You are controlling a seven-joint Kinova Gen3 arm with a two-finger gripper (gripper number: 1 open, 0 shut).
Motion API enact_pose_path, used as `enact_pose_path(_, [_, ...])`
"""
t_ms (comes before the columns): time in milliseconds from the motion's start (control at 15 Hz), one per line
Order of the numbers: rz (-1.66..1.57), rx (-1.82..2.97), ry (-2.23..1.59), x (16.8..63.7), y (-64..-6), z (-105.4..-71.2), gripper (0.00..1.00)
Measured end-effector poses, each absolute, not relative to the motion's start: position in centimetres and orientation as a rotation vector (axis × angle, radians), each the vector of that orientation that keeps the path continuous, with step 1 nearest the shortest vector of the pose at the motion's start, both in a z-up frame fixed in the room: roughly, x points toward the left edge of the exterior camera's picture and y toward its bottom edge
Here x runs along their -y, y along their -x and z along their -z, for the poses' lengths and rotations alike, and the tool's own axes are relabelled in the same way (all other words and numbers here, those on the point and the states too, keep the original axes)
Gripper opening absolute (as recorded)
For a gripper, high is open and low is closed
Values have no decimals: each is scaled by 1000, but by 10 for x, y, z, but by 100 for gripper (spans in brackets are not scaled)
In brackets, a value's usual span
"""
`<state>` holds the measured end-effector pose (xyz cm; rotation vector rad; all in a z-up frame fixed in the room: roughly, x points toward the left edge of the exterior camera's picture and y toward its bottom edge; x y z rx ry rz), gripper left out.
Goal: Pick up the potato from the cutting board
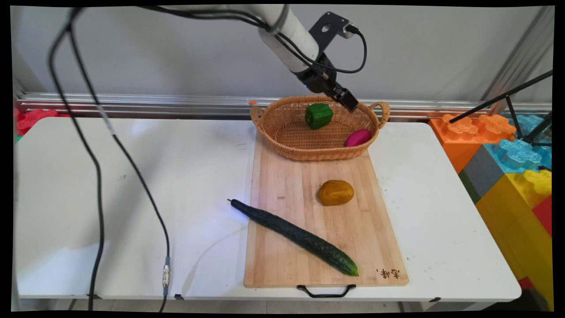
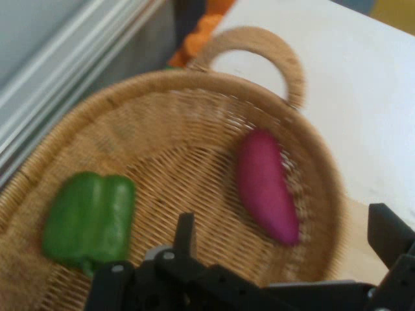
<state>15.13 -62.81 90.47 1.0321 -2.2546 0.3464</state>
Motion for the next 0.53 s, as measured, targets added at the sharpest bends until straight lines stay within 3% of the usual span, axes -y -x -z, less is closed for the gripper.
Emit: enact_pose_path(533, [-213, 2340, -879, 568, -157, -925, 100])
